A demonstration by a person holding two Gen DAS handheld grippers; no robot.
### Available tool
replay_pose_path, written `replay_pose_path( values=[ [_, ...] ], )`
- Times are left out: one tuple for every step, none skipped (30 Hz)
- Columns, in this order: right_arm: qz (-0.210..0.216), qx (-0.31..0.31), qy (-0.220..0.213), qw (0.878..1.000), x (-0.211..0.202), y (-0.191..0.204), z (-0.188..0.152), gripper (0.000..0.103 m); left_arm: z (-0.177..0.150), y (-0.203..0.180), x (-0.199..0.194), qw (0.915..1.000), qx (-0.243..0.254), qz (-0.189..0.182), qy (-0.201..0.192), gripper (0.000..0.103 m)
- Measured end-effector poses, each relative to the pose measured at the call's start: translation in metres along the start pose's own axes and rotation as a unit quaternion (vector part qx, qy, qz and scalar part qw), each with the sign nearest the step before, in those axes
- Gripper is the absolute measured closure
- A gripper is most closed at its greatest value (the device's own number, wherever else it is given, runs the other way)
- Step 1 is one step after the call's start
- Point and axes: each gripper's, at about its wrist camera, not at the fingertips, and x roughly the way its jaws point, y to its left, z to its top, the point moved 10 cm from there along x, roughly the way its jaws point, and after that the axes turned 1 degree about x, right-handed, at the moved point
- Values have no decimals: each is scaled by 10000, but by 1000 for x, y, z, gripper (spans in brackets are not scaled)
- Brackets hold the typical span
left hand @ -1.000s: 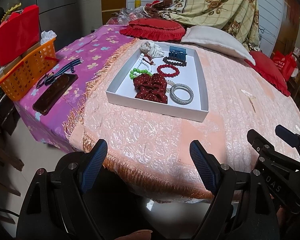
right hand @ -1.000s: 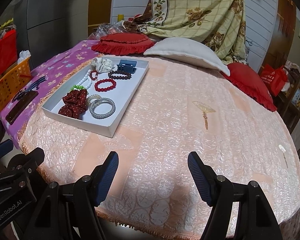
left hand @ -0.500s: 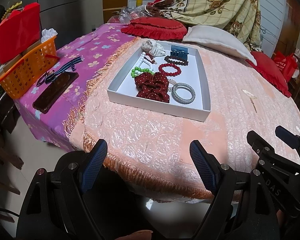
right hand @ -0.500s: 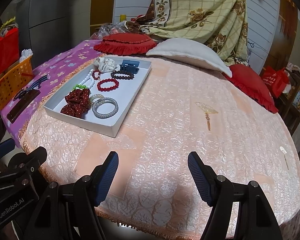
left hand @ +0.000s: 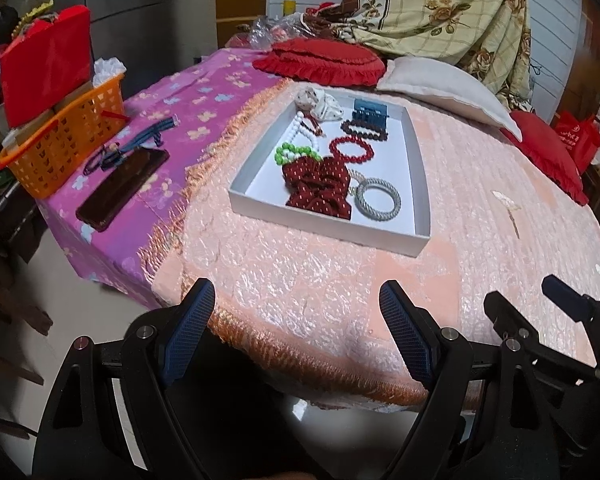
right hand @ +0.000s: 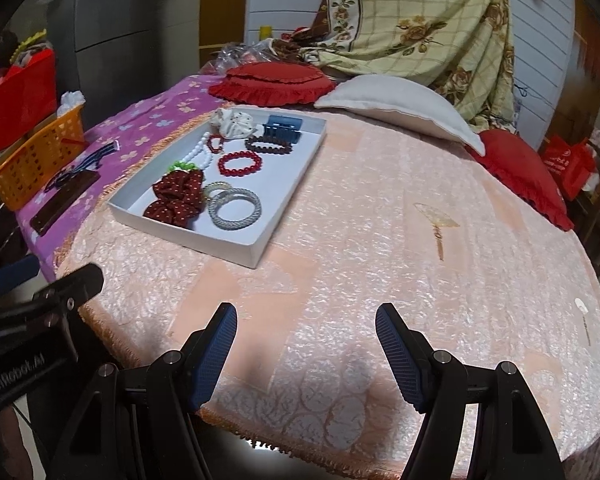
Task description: Organize jewelry
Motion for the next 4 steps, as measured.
replay_pose_path(
  values=[
    [24, 27, -16, 10000, -1, -1, 0, 33, 1, -1, -2, 10000, 19, 40, -19, 19],
    [62, 73, -34, 9999, -2, -4, 1, 33, 3, -4, -3, 10000, 54, 65, -21, 19],
    [110, 146, -53, 9998, -3, -9, 2, 33, 5, -9, -4, 9999, 97, 62, -9, 19],
    [149, 246, -66, 9996, -3, -16, 3, 33, 6, -13, -5, 9999, 136, 58, -2, 19]
  ],
)
